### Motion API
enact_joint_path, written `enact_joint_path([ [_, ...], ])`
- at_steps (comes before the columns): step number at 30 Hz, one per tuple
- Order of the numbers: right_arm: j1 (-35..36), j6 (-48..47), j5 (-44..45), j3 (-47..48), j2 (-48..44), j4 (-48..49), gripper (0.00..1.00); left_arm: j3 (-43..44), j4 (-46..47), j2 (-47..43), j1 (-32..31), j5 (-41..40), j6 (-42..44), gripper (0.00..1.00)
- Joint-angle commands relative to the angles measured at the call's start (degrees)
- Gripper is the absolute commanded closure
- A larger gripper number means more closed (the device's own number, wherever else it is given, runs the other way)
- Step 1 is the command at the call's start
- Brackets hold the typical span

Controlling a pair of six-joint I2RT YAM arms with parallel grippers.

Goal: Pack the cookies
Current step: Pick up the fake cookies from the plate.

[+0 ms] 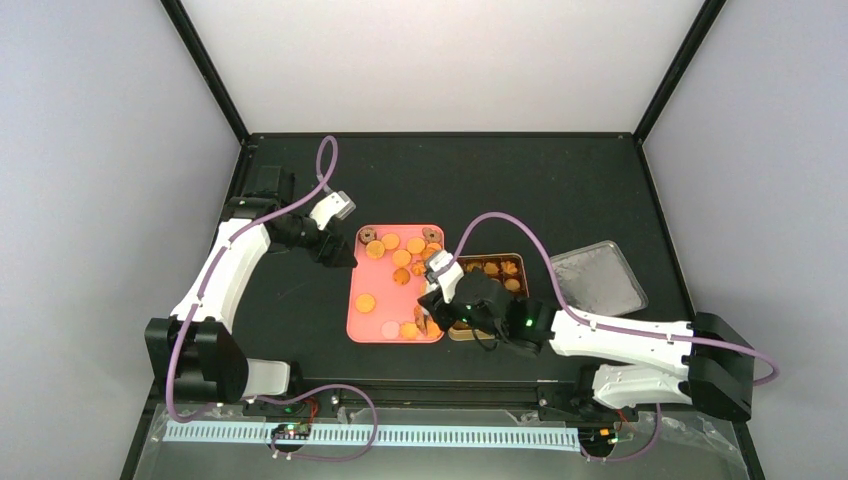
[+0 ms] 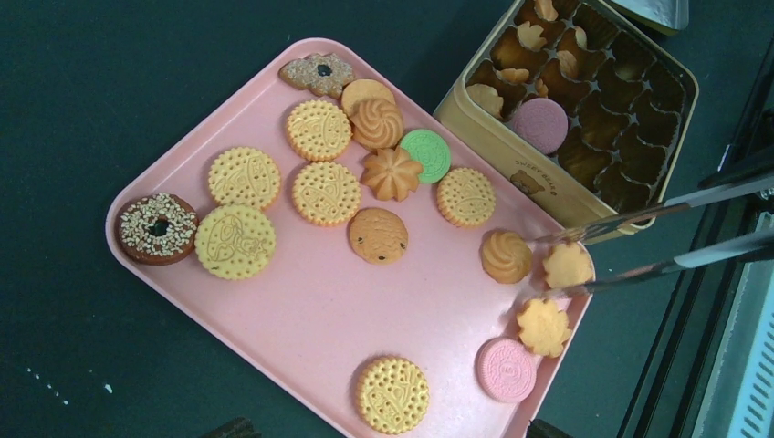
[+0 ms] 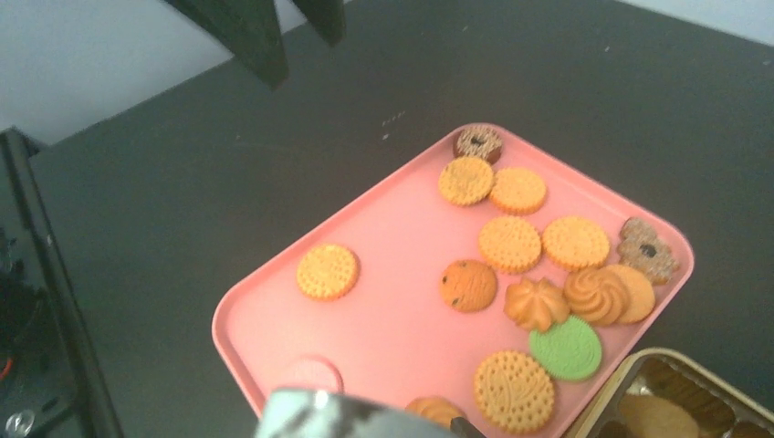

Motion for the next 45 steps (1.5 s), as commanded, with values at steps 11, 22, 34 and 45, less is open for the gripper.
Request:
enact_joint_path([
  [11,0.13,0.23,-1.66,1.41,-2.98,-7.52,0.67,2.16,-1.56,0.02,0.12,0.19,1.41,0.23],
  [22,0.14,1.00,-3.44,1.05,0.75,-7.00,0.83,2.66,-1.75,0.29,0.04,0.02,1.67,0.23],
  [34,0.08,-3.05,5.09,7.41,-9.00,-10.89,0.96,2.64,-1.83,0.39,0.09,-0.14,1.90,0.23],
  [45,-0.39,-4.16,13.48,2.63,-14.40,-11.81,0.95,2.33,-1.72,0.49,0.04,0.43,1.80,0.23],
])
